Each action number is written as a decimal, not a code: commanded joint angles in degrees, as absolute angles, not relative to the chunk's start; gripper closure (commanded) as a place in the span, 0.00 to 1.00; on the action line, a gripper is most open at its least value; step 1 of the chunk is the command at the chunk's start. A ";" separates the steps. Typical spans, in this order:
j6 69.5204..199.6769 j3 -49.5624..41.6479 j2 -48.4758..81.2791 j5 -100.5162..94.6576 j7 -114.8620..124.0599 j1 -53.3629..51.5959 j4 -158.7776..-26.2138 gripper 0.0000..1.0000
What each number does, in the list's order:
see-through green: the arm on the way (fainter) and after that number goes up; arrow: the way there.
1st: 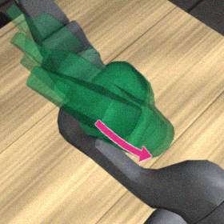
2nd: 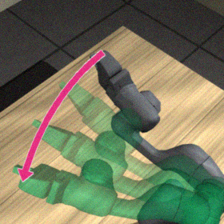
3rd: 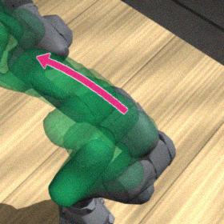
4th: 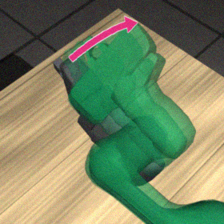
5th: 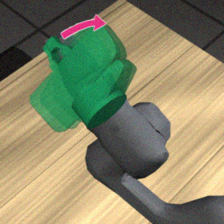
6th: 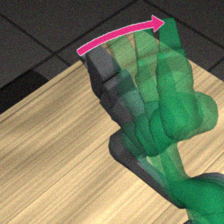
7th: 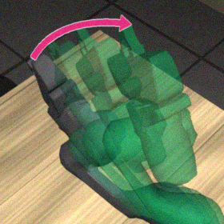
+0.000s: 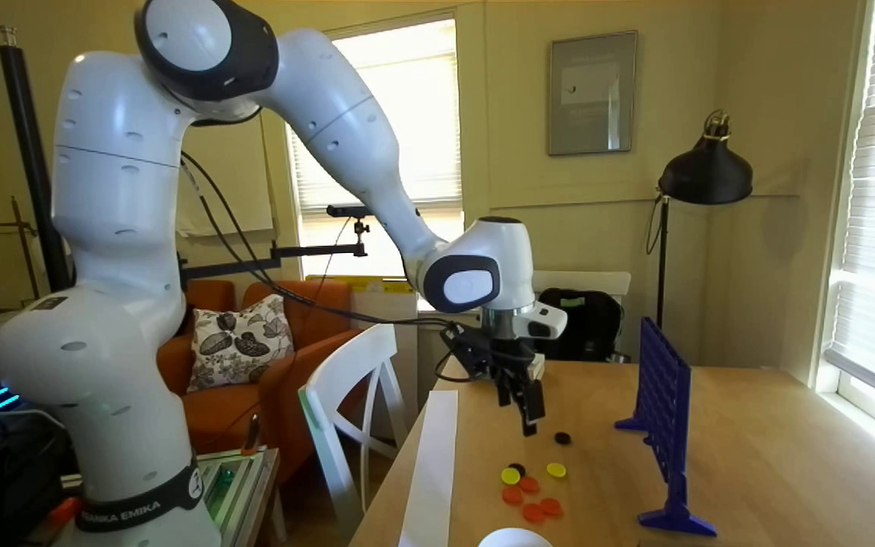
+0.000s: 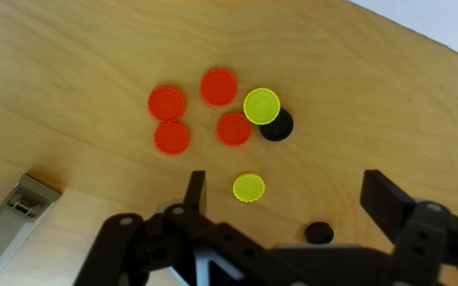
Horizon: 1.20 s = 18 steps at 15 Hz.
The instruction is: Put one yellow ring inside the blue game board on the right.
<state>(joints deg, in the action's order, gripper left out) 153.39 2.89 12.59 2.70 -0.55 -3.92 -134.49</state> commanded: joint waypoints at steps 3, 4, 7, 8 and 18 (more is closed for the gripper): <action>155.59 3.45 16.27 5.56 -0.33 -2.44 -132.87 0.00; 155.94 3.51 17.01 5.72 -0.66 -2.21 -132.53 0.00; 157.56 2.87 19.61 4.34 -0.42 -2.03 -131.09 0.00; 158.24 2.87 20.56 4.13 -0.66 -1.91 -130.48 0.00; 160.71 3.86 28.83 3.64 -3.46 -1.05 -123.24 0.00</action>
<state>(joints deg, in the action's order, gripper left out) 160.22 3.09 25.66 4.22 -2.10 -2.02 -126.66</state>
